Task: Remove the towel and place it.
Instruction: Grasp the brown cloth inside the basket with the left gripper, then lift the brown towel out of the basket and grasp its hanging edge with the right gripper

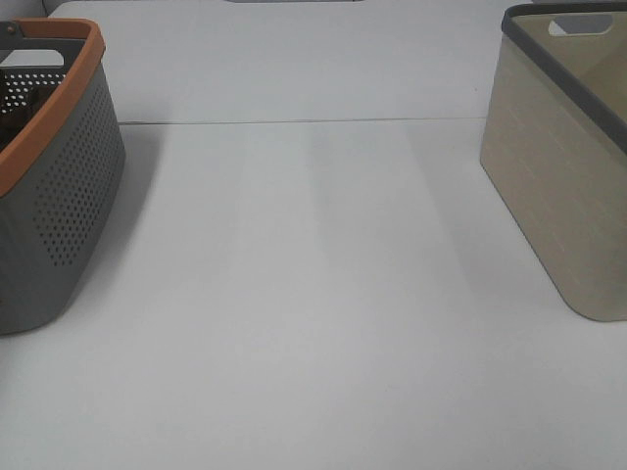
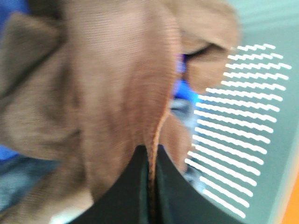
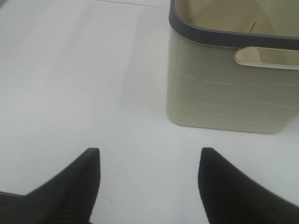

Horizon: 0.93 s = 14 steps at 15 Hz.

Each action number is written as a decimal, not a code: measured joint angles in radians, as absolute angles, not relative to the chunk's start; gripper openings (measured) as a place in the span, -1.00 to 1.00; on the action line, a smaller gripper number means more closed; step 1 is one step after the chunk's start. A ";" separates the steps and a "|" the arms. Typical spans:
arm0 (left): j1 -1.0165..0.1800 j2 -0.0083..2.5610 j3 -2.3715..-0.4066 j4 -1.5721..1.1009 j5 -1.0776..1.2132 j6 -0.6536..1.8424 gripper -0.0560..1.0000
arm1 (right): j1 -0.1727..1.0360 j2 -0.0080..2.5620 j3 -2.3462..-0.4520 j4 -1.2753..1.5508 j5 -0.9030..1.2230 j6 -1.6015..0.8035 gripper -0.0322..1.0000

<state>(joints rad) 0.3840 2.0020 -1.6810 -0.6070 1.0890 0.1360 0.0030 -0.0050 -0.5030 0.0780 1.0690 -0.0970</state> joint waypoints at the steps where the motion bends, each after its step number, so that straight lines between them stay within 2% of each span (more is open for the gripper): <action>1: 0.384 2.002 -1.783 -0.652 1.165 0.154 -0.89 | 0.003 -0.005 -0.503 0.078 1.069 -0.097 0.22; 5: 0.384 1.974 -2.003 -0.781 1.204 0.156 -0.89 | 0.003 -0.005 -0.503 0.078 1.069 -0.097 0.22; 9: 0.373 1.927 -2.176 -1.020 1.210 0.156 -0.89 | 0.003 -0.005 -0.503 0.078 1.069 -0.097 0.22; 14: 0.237 1.926 -2.328 -1.096 1.134 0.156 -0.89 | 0.003 -0.005 -0.503 0.078 1.069 -0.097 0.22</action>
<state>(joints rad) 0.2370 1.9260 -2.3280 -1.0960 1.1340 0.1560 0.0030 -0.0050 -0.5030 0.0780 1.0690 -0.0970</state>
